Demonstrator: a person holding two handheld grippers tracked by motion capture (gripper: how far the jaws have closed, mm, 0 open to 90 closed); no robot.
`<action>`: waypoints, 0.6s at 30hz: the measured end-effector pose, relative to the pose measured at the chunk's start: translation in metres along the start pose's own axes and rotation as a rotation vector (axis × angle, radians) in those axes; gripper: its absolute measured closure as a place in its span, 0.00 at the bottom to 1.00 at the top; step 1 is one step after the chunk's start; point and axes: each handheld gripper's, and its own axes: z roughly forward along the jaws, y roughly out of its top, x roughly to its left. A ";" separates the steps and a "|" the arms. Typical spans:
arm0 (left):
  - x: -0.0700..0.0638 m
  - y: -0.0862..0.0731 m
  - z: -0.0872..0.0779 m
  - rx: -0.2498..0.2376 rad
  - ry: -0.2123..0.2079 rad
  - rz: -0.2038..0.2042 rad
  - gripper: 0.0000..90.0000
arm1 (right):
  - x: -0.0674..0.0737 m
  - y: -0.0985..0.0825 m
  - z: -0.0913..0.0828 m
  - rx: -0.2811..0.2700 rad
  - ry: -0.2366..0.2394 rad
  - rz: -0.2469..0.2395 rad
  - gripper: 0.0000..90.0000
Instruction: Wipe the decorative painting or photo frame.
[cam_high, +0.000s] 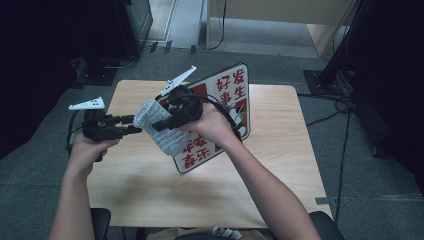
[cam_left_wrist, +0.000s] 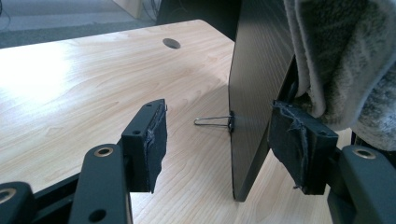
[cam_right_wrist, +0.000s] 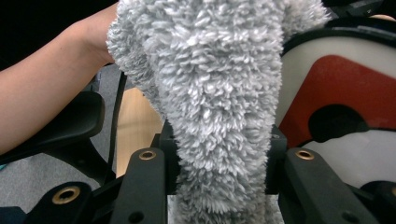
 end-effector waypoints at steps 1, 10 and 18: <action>0.000 0.000 0.000 0.001 0.001 0.002 0.42 | 0.000 -0.001 0.000 -0.002 -0.001 0.002 0.71; -0.001 0.001 -0.001 0.001 0.000 0.002 0.42 | 0.000 -0.006 0.004 0.005 -0.002 0.001 0.71; -0.001 0.000 -0.001 0.007 -0.003 0.003 0.42 | 0.000 -0.015 0.009 0.006 -0.001 0.009 0.71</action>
